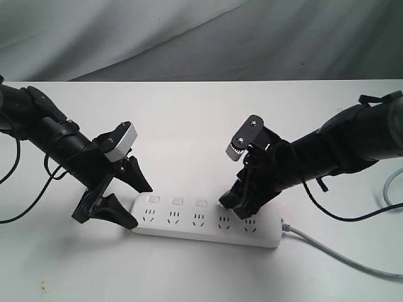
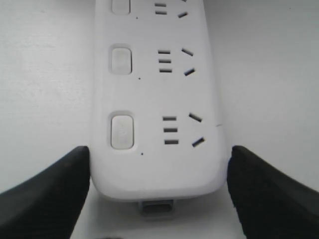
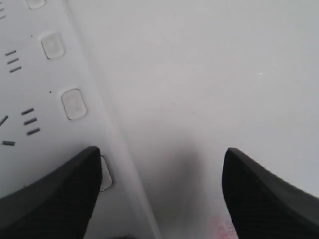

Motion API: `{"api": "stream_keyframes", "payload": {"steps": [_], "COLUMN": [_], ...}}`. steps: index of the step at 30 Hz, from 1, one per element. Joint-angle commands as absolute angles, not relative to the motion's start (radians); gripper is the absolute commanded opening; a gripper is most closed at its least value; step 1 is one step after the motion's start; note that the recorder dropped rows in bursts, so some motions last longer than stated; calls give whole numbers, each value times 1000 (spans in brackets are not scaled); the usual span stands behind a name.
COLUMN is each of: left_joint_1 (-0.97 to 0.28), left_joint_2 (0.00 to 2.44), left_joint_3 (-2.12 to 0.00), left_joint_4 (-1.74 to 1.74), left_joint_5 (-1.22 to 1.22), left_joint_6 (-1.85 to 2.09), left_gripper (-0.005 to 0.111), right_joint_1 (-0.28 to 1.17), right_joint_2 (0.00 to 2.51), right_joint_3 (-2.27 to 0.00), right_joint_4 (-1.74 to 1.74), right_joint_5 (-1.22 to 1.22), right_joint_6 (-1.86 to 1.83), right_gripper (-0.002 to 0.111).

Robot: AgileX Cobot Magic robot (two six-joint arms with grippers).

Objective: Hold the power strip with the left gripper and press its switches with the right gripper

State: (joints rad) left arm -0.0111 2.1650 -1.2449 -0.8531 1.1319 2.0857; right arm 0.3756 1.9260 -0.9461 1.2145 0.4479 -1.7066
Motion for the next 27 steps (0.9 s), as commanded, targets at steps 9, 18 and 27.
{"api": "stream_keyframes", "payload": {"steps": [9, 18, 27], "left_joint_1": [-11, -11, -11], "left_joint_2": [2165, 2165, 2165], "left_joint_3": [-1250, -1250, -1250], "left_joint_4": [-857, -857, -857], "left_joint_5": [1099, 1099, 1099], "left_joint_6": [2094, 2094, 2094], "left_gripper": [49, 49, 49], "right_joint_1": [301, 299, 301], "right_joint_2": [1710, 1717, 1820], "right_joint_3": [-914, -834, -835], "right_joint_4": [1146, 1146, 1146], "right_joint_5": [436, 394, 397], "right_joint_6": [-1622, -1622, -1641], "right_gripper": [64, 64, 64]}}
